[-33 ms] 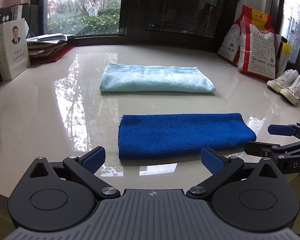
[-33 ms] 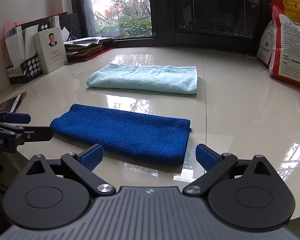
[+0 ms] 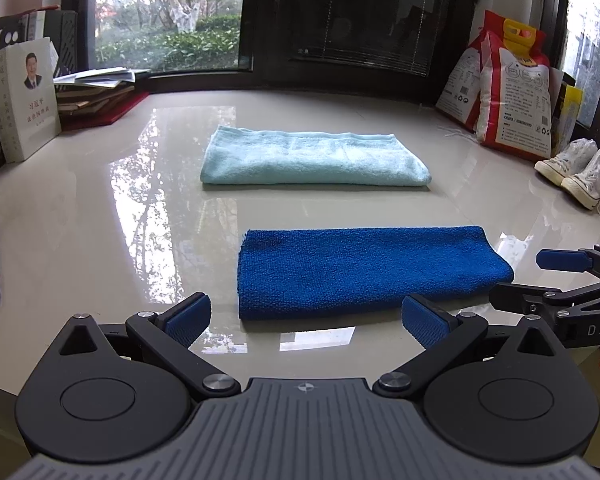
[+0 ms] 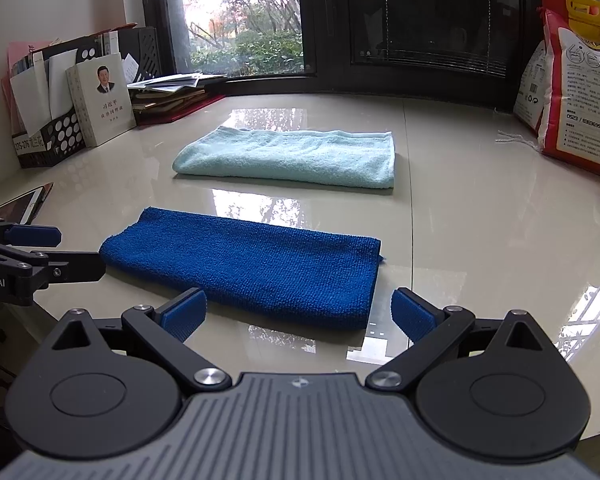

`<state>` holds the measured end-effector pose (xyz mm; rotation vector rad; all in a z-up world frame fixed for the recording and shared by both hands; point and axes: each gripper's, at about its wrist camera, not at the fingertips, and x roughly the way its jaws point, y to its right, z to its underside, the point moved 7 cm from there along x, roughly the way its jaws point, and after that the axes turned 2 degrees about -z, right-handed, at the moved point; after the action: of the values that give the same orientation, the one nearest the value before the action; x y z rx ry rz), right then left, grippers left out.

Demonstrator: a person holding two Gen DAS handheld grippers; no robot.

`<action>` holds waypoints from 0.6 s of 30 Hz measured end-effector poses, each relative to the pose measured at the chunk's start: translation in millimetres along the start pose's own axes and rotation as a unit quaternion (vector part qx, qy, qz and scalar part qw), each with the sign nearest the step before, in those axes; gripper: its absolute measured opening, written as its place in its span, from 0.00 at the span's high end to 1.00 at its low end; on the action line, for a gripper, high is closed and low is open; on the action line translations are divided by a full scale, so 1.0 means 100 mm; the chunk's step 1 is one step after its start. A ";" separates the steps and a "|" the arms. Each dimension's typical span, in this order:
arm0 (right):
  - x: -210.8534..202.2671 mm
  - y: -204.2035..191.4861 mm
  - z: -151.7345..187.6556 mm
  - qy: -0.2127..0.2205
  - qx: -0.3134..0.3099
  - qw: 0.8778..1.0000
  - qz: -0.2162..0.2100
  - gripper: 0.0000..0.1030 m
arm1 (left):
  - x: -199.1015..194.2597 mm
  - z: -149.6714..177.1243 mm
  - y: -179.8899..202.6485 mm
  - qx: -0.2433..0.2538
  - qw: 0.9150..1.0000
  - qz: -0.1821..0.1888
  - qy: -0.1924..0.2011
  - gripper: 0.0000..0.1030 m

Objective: Fold towel
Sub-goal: 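Move both grippers toward the dark-blue towel's folded edge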

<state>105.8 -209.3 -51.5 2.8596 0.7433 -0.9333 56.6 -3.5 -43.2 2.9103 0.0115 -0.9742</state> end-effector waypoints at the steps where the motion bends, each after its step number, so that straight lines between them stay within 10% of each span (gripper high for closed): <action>1: 0.00 0.00 0.00 0.000 0.000 1.000 0.000 0.03 | 0.01 0.01 0.00 -0.001 1.000 0.000 -0.001 0.00; 18: 0.03 0.03 0.03 0.001 0.000 1.000 0.002 0.03 | 0.03 0.07 -0.03 0.006 1.000 -0.014 0.000 0.00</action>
<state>107.6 -210.9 -55.7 2.8622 0.7378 -0.9304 54.9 -1.5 -51.0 2.9291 0.0479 -0.9823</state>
